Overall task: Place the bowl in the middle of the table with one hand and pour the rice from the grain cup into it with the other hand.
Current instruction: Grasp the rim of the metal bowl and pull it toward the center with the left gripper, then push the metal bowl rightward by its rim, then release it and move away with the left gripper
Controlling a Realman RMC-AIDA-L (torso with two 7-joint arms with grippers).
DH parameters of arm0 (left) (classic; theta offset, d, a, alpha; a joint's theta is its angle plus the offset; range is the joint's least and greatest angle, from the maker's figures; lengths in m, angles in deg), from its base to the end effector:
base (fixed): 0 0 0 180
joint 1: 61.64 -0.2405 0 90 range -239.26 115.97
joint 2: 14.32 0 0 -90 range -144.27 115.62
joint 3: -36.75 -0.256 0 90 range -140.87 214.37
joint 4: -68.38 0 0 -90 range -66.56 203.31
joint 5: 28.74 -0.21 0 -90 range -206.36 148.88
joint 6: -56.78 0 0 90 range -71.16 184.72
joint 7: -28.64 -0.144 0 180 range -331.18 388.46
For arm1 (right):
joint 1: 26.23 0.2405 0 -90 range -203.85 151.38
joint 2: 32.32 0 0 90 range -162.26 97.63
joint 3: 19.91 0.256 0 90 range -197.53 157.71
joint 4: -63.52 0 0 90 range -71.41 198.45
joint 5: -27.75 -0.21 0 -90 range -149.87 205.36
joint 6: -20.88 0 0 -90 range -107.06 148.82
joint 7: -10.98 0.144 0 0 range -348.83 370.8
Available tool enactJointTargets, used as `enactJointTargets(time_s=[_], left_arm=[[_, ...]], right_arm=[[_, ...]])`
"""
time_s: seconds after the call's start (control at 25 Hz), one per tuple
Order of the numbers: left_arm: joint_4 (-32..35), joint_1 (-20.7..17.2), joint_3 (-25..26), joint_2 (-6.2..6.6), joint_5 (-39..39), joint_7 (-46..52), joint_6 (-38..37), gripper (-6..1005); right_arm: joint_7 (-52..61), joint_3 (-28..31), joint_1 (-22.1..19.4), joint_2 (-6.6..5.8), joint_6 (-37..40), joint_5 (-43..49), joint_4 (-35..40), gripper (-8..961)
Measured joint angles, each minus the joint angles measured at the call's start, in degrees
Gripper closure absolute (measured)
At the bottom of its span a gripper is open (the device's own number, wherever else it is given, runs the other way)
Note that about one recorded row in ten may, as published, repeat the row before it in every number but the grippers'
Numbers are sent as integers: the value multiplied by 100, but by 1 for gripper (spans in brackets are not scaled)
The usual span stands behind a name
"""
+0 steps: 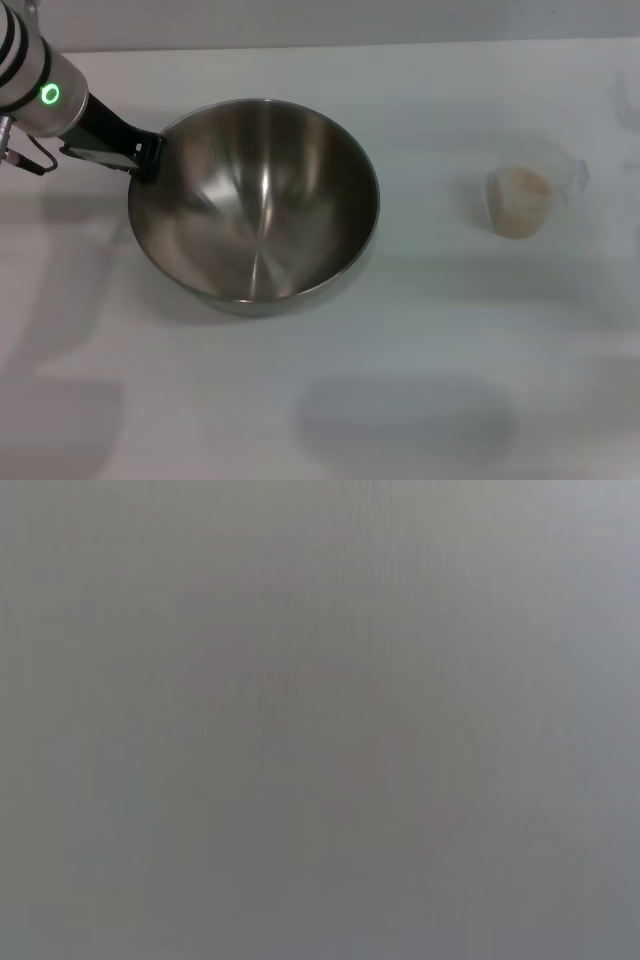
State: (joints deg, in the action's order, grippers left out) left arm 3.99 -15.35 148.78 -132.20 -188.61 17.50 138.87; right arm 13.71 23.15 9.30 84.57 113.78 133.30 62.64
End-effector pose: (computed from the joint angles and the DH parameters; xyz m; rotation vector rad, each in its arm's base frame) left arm -0.1808 0.4161 0.0272 -2.1268 -1.3469 0.3441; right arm 0.2808 0.3598 0.0905 -1.1605 0.0688 0.8908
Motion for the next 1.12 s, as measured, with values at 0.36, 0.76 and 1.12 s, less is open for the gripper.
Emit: enactJointTargets(time_s=[0.36, 0.76, 1.12], left_arm=[[3, 194, 731, 28, 429, -553, 105, 953], [-17, 642, 857, 94, 782, -798, 229, 952], [319, 973, 631, -21, 831, -846, -74, 951]], right_arm=[[0, 1, 6, -8, -5, 0, -4, 212], [0, 23, 6, -6, -10, 0, -18, 212], [0, 135, -4, 14, -10, 0, -18, 213]])
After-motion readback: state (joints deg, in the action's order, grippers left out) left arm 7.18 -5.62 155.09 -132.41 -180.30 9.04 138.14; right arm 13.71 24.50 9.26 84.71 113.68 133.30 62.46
